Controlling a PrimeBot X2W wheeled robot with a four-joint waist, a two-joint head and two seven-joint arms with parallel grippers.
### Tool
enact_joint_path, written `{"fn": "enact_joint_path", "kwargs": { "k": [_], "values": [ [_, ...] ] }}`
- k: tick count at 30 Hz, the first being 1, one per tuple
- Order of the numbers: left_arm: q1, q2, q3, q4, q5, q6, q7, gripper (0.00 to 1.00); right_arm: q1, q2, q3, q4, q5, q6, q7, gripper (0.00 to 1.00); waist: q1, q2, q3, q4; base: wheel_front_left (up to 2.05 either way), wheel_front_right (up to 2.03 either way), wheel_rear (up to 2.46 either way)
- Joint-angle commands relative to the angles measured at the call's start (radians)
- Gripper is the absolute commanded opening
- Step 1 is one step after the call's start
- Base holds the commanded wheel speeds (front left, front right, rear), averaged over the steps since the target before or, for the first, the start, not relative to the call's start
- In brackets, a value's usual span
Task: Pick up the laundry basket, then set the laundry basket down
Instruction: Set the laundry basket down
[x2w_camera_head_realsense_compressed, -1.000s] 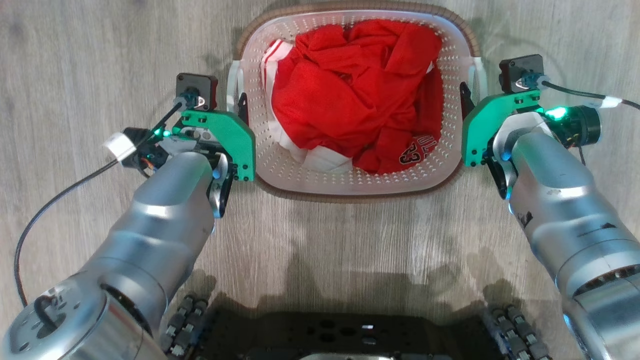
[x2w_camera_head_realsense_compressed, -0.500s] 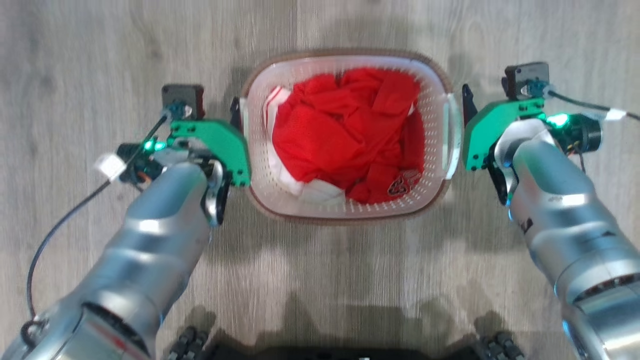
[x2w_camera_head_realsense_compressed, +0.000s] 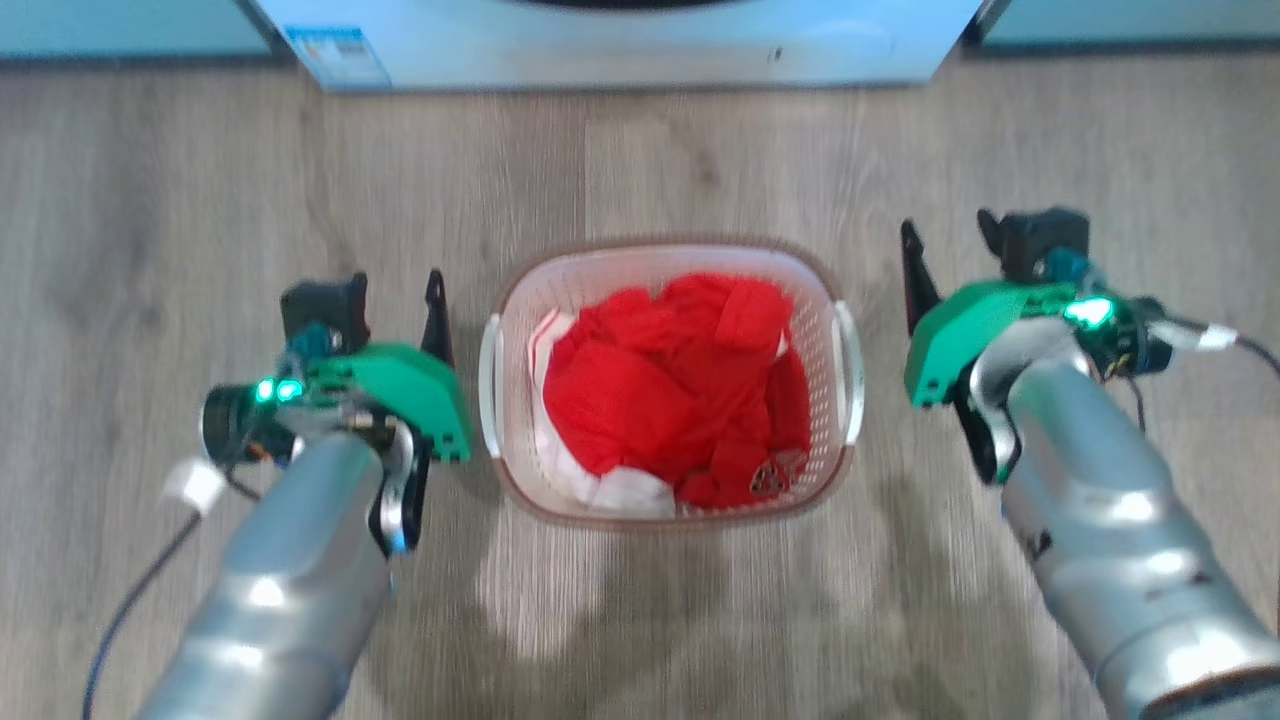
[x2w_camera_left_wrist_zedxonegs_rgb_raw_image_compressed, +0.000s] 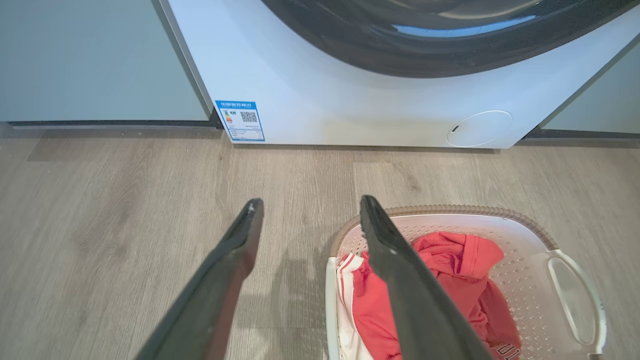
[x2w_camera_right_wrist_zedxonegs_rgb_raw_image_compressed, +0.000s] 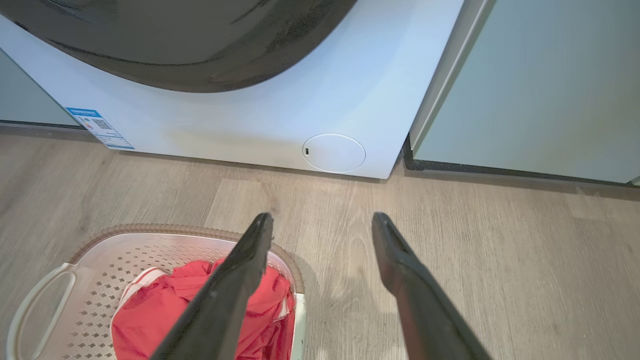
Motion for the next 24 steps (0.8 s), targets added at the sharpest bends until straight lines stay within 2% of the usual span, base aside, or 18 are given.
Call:
{"fn": "enact_joint_path", "kwargs": {
  "k": [1,4,10,24],
  "values": [
    [0.046,0.037,0.075,-0.073,0.053,0.001,-0.005,1.0,0.051,0.02,0.012,-0.07,-0.021,-0.002,-0.013,1.0,0.0001,-0.0001,-0.083,-0.007,0.0,0.0,0.0],
    [0.147,0.034,0.159,-0.187,0.153,-0.009,-0.005,1.0,0.131,0.02,0.004,-0.168,-0.042,-0.002,-0.013,1.0,0.0001,-0.0001,-0.142,-0.009,0.0,0.0,0.0],
    [0.292,0.02,0.277,-0.367,0.279,-0.011,-0.005,1.0,0.245,0.02,-0.002,-0.33,-0.048,-0.002,-0.013,1.0,0.0001,-0.0001,-0.217,-0.016,0.0,0.0,0.0],
    [0.543,-0.008,0.439,-0.641,0.416,-0.034,-0.005,1.0,0.485,0.02,-0.05,-0.62,-0.098,-0.002,-0.013,1.0,0.0001,-0.0001,-0.311,-0.038,0.0,0.0,0.0]
  ]
}}
